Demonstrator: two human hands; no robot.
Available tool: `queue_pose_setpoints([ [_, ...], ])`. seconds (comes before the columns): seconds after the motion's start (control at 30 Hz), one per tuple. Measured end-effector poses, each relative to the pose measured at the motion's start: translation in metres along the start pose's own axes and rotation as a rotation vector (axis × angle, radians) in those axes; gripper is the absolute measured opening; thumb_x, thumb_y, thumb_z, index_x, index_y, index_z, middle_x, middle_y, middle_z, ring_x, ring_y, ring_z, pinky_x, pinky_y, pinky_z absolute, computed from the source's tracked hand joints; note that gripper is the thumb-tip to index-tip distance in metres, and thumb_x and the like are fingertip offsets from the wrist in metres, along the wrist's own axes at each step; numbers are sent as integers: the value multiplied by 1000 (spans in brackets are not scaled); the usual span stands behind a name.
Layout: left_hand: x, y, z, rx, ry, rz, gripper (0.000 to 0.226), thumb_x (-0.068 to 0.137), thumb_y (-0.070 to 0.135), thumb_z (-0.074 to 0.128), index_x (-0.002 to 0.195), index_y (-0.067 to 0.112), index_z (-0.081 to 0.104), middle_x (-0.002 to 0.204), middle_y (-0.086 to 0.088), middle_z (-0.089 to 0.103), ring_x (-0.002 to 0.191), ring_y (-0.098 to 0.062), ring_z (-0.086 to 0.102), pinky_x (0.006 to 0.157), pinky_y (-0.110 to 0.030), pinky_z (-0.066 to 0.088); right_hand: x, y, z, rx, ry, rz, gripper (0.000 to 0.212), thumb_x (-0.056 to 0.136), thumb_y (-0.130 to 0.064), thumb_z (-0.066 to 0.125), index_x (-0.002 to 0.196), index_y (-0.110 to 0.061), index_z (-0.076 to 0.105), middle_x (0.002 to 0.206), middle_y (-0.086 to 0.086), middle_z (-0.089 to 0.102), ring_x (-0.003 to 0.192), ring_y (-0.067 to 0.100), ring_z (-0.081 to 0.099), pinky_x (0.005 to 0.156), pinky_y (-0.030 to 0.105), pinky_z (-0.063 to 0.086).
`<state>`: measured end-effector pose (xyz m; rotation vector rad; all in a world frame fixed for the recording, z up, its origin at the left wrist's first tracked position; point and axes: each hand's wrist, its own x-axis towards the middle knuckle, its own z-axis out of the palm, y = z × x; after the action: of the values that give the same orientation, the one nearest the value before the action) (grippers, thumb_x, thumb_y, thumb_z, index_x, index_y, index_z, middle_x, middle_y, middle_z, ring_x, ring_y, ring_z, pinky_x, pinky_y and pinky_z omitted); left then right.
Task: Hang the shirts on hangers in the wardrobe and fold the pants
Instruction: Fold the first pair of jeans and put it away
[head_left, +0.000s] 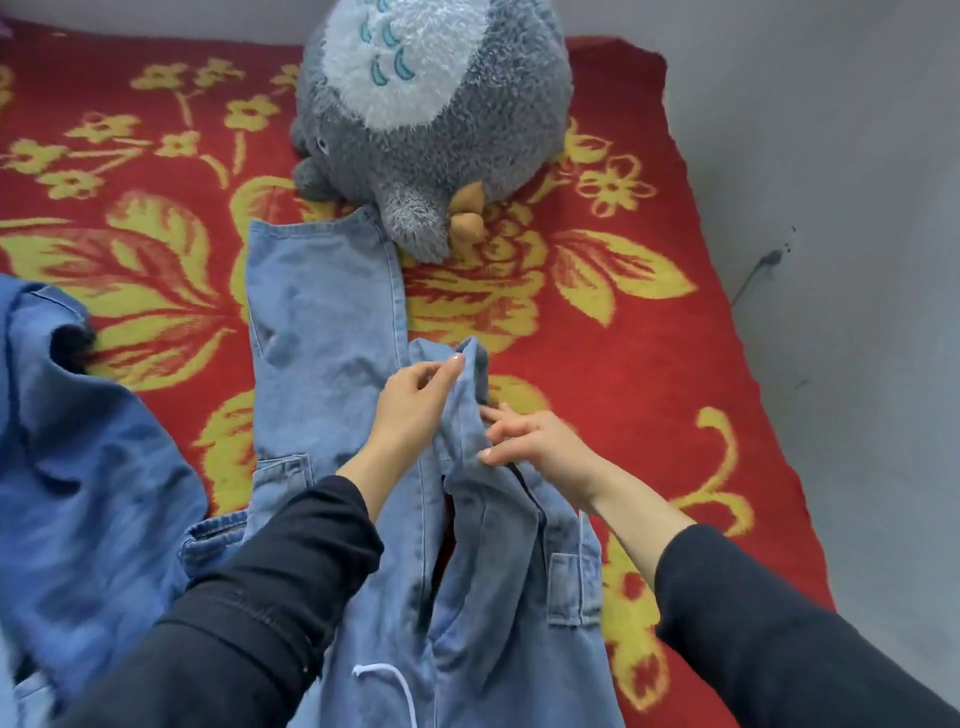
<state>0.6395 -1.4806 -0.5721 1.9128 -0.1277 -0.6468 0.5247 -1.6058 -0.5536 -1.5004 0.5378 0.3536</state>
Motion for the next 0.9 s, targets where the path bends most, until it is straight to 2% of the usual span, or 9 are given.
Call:
queue_pose_setpoints([
  [0.07, 6, 14, -6, 345, -108, -25, 52, 73, 67, 62, 55, 19, 54, 52, 10, 47, 50, -6, 43, 50, -21, 34, -12, 1, 9, -50, -209, 31, 17, 79, 7, 66, 89, -4, 74, 130, -8, 53, 118, -20, 37, 100, 5, 25],
  [0.17, 4, 25, -14, 650, -229, -78, 43, 78, 34, 66, 51, 15, 40, 48, 1, 38, 47, -14, 37, 46, -24, 30, -19, 11, 12, -74, -332, 98, 31, 79, 10, 60, 107, 2, 71, 114, -16, 60, 100, -24, 50, 83, -3, 36],
  [0.27, -6, 34, -33, 5, -254, -288, 8, 80, 19, 60, 78, 12, 63, 75, -8, 59, 71, -20, 55, 65, -29, 43, -13, 17, 5, -60, 77, 134, 30, 79, 8, 57, 103, -2, 73, 84, -10, 68, 82, 2, 60, 64, 4, 42],
  [0.33, -12, 42, -49, -352, -342, -381, 26, 75, 19, 55, 94, 7, 66, 86, -10, 67, 78, -21, 63, 70, -28, 50, -4, 21, -3, -39, 363, 154, 30, 84, -1, 61, 114, -5, 66, 98, -1, 63, 91, 11, 55, 63, 10, 42],
  [0.47, -27, 64, -67, -563, -517, -321, 36, 62, 17, 48, 83, 4, 74, 80, -11, 72, 71, -22, 68, 65, -24, 56, 6, 14, -2, 140, 366, 139, 39, 76, -13, 67, 114, -13, 57, 104, 2, 56, 96, 17, 53, 67, 16, 43],
  [0.53, -29, 77, -70, -609, -530, -288, 43, 62, 16, 45, 90, 3, 74, 87, -13, 71, 78, -26, 67, 72, -26, 56, 7, 5, 4, 234, 256, 62, 45, 71, -6, 60, 114, -18, 56, 98, -3, 64, 82, 8, 60, 54, 10, 43],
  [0.6, -27, 88, -74, -638, -566, -248, 49, 63, 17, 43, 100, 3, 72, 93, -13, 71, 82, -27, 66, 75, -27, 55, 7, -5, 5, 187, 209, -6, 41, 74, 3, 56, 110, -15, 64, 89, -5, 68, 70, 3, 62, 59, 14, 46],
  [0.8, -16, 112, -90, -356, -552, -135, 30, 77, 21, 65, 102, 8, 73, 98, -11, 73, 85, -21, 69, 72, -26, 56, 4, -60, -20, 88, 535, -194, 24, 93, -8, 52, 72, -16, 61, 57, -4, 59, 53, 14, 54, 57, 32, 45],
  [0.9, -10, 122, -90, -10, -490, -88, 32, 79, 22, 76, 108, 10, 70, 99, -5, 75, 87, -16, 71, 69, -24, 57, 7, -101, -34, -52, 685, -287, 18, 93, -14, 50, 80, -17, 63, 72, 10, 70, 69, 33, 67, 68, 50, 55],
])
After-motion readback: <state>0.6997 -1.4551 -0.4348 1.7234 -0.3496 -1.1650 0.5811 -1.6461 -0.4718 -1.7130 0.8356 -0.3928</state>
